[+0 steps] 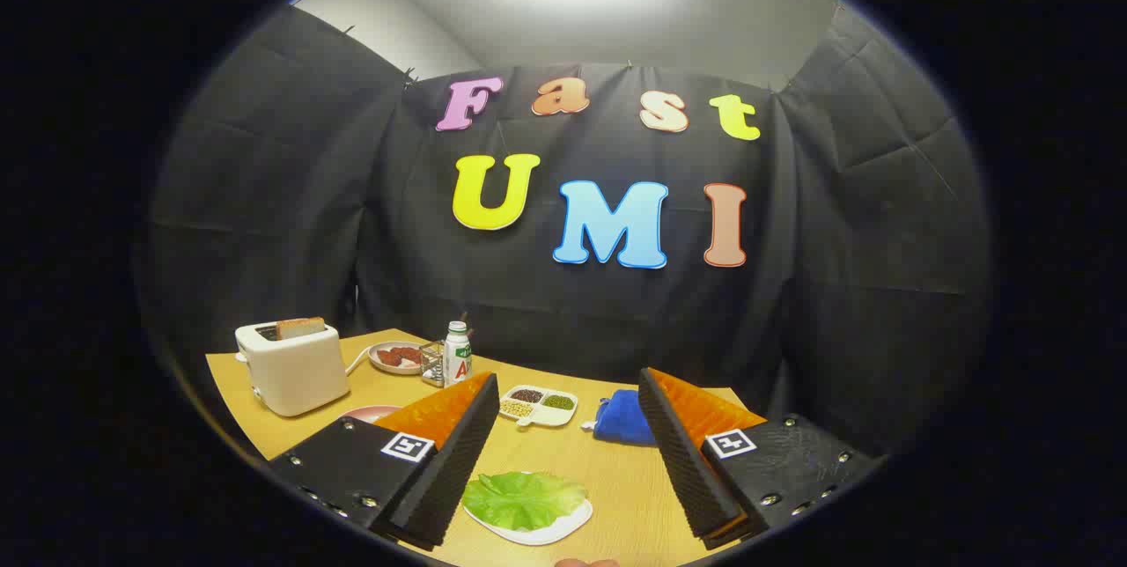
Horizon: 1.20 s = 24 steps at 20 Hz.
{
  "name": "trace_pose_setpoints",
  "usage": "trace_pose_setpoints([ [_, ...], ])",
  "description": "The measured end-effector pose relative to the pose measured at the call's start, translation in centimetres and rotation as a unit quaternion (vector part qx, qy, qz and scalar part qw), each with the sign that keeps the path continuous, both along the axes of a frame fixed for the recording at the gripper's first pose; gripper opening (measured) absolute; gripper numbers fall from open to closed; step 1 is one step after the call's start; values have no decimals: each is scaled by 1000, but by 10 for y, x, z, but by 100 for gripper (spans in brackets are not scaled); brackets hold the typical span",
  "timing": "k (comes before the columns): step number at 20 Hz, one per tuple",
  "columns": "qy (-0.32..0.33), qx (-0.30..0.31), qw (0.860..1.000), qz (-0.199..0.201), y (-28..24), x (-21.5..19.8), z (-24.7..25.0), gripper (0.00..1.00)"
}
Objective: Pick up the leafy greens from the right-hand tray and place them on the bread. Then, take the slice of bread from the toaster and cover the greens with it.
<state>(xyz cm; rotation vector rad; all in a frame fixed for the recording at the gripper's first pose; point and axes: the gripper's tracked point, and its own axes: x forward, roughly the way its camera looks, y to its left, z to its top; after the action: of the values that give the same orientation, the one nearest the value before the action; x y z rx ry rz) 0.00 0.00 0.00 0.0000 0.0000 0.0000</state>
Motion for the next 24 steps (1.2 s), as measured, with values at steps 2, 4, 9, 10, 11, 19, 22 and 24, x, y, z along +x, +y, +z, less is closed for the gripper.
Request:
trace_pose_setpoints([
  [2, 10, -8, 1000, -6, 9, 16, -13, 97],
  [4, 26, -12, 1000, -5, 20, 30, -31, 97],
  [9, 72, 0, 997, -1, 39, 58, -74, 97],
  [10, 80, 1, 997, -2, 41, 63, -82, 97],
  [11, 88, 1, 996, -5, 43, 67, -90, 97],
  [19, 192, 13, 981, -14, 52, 85, -182, 97],
  [22, 235, 9, 972, -14, 52, 84, -212, 97],
  [24, 262, 5, 965, -6, 54, 84, -228, 97],
])
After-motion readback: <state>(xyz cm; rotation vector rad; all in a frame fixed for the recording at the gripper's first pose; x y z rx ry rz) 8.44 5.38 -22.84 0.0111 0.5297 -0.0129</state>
